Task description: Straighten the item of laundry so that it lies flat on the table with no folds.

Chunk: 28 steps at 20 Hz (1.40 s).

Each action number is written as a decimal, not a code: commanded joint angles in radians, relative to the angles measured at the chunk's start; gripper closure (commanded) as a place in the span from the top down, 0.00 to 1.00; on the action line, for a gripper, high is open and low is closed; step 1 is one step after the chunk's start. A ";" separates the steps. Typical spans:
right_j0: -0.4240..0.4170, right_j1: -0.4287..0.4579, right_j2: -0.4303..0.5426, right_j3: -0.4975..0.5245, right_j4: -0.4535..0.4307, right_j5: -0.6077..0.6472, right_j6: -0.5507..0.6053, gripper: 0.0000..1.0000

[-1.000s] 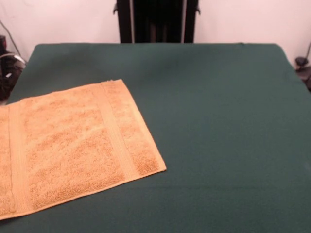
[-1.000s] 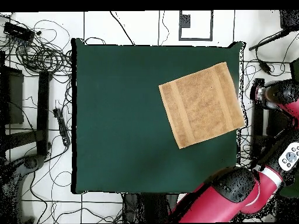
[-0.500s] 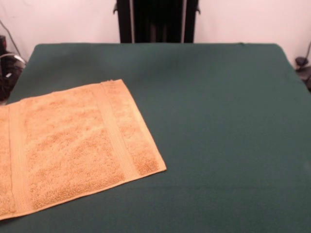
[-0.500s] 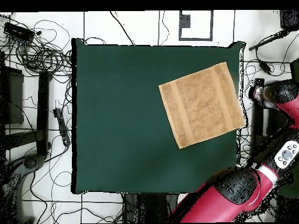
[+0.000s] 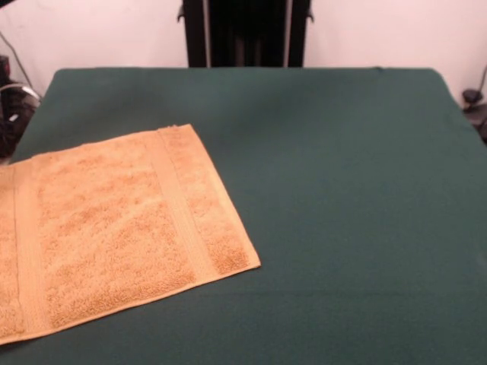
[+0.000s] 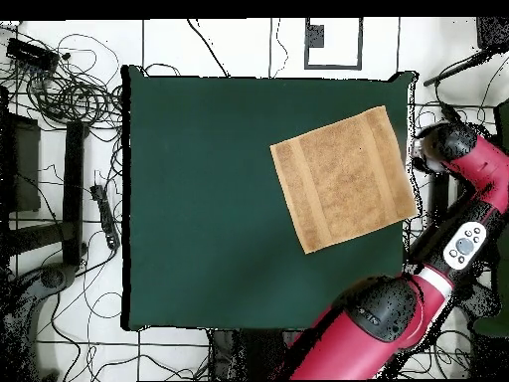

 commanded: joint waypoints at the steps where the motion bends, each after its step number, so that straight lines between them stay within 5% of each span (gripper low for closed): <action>1: 0.099 0.001 0.137 0.131 -0.082 0.100 0.193 1.00; 19: 0.116 0.017 0.192 0.128 -0.120 0.096 0.333 1.00; 28: 0.085 -0.003 0.209 0.132 -0.160 0.112 0.234 1.00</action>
